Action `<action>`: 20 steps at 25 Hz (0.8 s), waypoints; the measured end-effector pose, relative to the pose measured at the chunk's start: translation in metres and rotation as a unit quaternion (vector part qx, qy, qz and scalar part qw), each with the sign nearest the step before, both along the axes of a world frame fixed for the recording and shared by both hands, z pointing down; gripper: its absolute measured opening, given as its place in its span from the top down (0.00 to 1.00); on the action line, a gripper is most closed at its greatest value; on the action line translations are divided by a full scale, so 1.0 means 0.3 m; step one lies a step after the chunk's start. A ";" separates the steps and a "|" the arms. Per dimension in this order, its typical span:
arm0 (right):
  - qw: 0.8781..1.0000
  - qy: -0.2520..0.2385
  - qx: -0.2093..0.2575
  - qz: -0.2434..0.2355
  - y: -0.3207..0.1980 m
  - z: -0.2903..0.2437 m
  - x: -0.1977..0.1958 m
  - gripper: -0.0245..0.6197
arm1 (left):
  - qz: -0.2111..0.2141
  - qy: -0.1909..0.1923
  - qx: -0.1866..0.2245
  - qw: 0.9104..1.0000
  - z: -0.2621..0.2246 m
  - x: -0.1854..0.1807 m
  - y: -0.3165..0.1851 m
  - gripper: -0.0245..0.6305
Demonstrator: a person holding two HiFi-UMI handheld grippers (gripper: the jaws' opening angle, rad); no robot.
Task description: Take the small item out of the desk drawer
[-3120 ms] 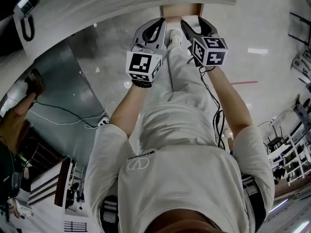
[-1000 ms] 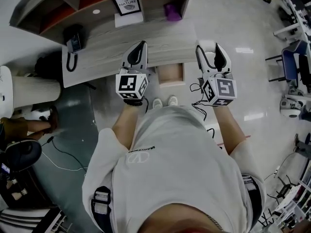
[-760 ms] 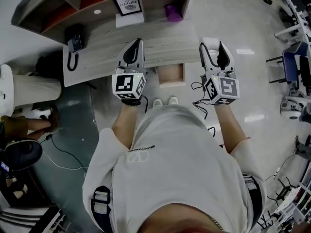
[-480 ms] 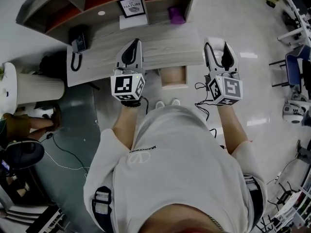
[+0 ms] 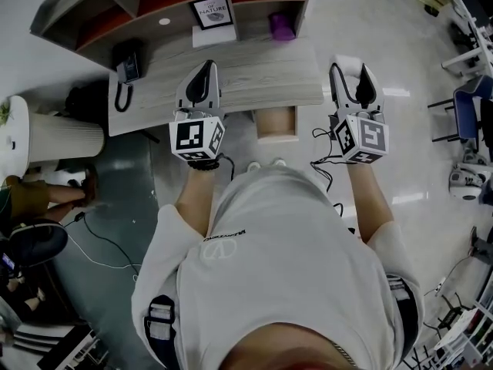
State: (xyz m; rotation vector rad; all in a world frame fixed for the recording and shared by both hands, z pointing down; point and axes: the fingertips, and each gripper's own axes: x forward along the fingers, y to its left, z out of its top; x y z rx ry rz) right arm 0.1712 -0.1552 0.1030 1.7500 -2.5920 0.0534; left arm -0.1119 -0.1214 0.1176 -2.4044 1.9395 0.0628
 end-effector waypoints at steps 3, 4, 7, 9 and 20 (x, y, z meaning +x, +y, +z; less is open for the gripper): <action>1.000 -0.007 -0.002 0.000 -0.008 0.000 0.002 0.56 | -0.003 0.001 0.000 1.000 0.003 -0.012 0.002 0.96; 1.000 -0.009 -0.003 0.000 -0.009 0.000 0.002 0.56 | -0.005 0.001 -0.001 1.000 0.004 -0.015 0.002 0.96; 1.000 -0.008 -0.006 0.003 -0.015 -0.002 0.004 0.56 | -0.007 0.003 -0.002 1.000 0.002 -0.020 -0.003 0.96; 1.000 -0.007 -0.008 0.004 -0.019 -0.001 0.007 0.56 | -0.007 0.004 -0.001 1.000 -0.001 -0.020 -0.007 0.96; 1.000 -0.007 -0.009 0.005 -0.025 -0.003 0.014 0.56 | -0.008 0.012 0.010 1.000 -0.031 -0.025 -0.012 0.96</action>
